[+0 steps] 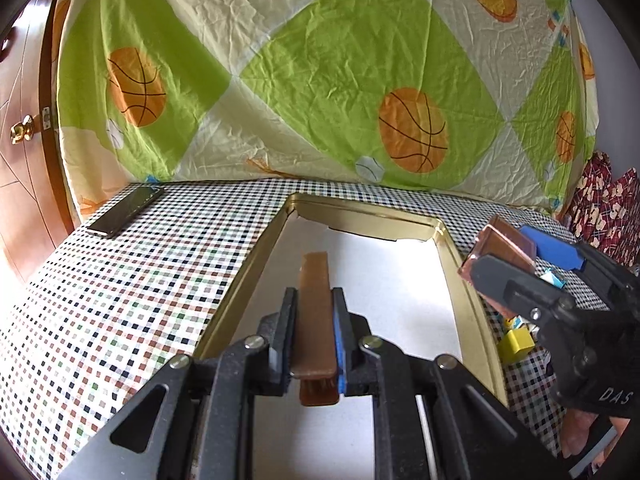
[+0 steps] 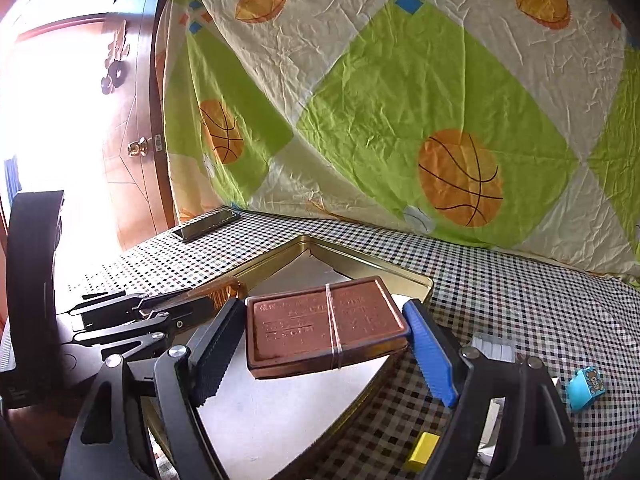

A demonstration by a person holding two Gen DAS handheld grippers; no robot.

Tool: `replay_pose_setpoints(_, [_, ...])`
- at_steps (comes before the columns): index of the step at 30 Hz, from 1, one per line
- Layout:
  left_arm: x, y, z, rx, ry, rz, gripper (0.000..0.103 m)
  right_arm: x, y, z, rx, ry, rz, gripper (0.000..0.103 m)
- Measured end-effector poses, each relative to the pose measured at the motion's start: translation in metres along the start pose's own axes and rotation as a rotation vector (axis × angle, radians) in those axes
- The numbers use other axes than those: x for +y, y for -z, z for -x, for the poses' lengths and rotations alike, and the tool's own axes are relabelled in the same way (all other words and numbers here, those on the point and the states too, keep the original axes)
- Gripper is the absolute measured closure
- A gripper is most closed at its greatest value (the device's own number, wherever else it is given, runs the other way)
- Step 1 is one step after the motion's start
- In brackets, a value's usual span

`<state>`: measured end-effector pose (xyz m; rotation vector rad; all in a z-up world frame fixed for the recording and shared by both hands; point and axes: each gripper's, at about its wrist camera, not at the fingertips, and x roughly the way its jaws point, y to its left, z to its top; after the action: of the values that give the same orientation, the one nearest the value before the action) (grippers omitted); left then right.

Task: Organize rigid objects
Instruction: 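Lower and release the copper box from the right tool while the left tool releases the brush into the tin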

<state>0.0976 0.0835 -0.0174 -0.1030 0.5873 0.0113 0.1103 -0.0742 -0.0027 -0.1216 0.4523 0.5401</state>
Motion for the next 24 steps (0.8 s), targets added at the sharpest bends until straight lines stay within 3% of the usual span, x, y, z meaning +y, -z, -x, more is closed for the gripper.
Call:
replay_pose_setpoints(5, [0.001, -0.010, -0.013, 0.042, -0.013, -0.023, 0.089, -0.004, -0.004, -0.033, 0.095, -0.023, 0.000, 0.021])
replay_pose_setpoints(12, [0.001, -0.015, -0.028, 0.084, -0.032, -0.043, 0.089, -0.006, -0.003, -0.056, 0.164, -0.021, 0.006, 0.021])
replay_pose_setpoints(22, [0.004, -0.014, -0.035, 0.096, -0.060, -0.065, 0.088, -0.010, 0.000, -0.063, 0.160, 0.028, -0.020, 0.020])
replay_pose_setpoints(23, [0.004, -0.013, -0.034, 0.096, -0.060, -0.065, 0.084, -0.010, 0.000, -0.062, 0.156, 0.031, -0.022, 0.020])
replay_pose_setpoints(24, [0.003, -0.013, -0.033, 0.090, -0.063, -0.068, 0.070, -0.011, 0.000, -0.059, 0.151, 0.031, -0.026, 0.020])
